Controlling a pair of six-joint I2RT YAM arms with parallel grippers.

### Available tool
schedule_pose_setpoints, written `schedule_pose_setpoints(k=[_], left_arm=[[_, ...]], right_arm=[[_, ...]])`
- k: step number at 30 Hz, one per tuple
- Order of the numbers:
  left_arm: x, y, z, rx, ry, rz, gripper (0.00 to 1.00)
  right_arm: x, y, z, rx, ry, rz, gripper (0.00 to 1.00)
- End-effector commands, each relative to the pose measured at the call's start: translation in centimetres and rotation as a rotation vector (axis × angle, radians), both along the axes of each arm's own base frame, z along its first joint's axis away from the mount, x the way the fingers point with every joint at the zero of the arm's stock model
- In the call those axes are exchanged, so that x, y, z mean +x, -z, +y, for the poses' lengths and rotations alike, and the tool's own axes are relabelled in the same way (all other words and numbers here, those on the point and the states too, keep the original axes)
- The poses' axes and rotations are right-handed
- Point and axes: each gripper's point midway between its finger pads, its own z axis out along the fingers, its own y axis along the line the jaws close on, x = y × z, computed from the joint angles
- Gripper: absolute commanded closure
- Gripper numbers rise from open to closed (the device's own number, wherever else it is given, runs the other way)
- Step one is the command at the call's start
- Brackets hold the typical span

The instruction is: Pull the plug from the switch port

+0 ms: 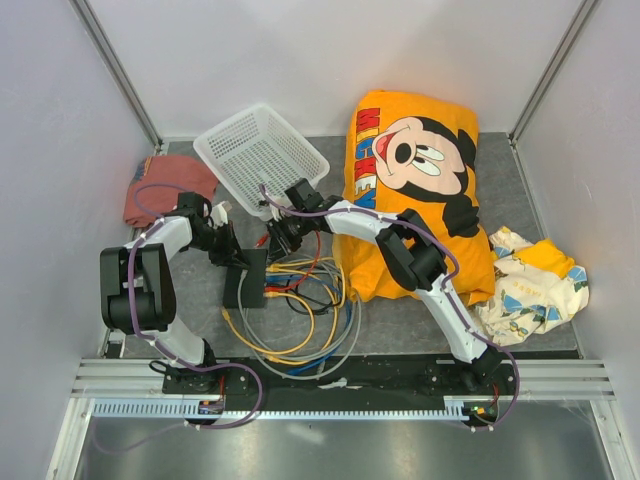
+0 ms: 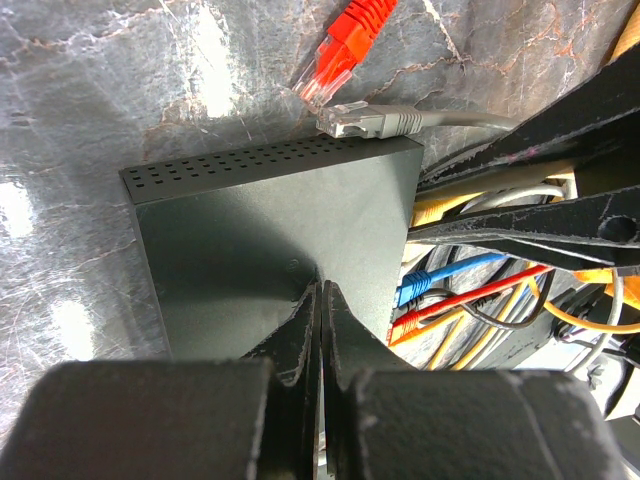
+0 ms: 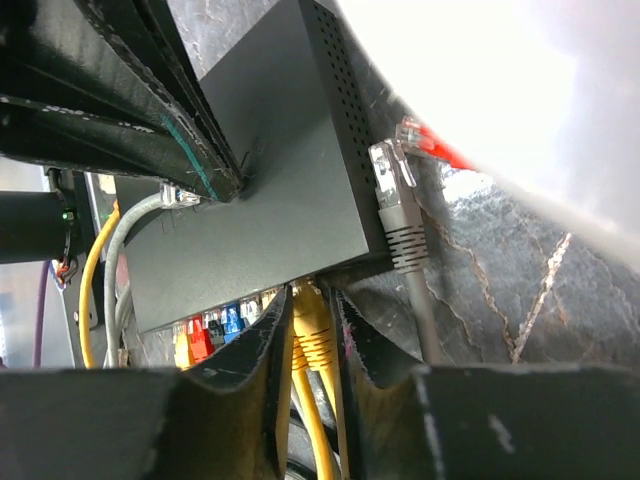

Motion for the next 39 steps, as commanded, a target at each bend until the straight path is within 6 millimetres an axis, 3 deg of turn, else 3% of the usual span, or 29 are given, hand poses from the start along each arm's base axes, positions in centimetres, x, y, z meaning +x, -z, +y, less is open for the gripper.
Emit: schedule_pose_setpoints(k=[1,20,25,34,39], left_arm=[[0.5,1.4,1.3,0.082,-0.011,0.002,0.98],[0.4,1.4,1.2,0.077,-0.015,-0.004,0.99],[0.5,1.4,1.3,0.079,-0.016,-0.005,0.98],[0.5,1.4,1.3,0.082,-0.016,-0.006,0.98],[0.5,1.4,1.3,0.081,-0.016,-0.005,0.98]], right_arm=[[-2.2,4.8,-2.1,-0.221,0.046,0.047,0.78],[-3.2,4.6,-3.9,-0.297,-0.026,-0.065,1.0],[-3.6,4.8,-4.7,-0.329,-0.025,-0.046,1.0],[-2.1,5.4,-6.0,-0.351,-0.048,-0.079,1.0],[-4.3,5.8,-7.9,-0.392,-0.074,-0.015,1.0]])
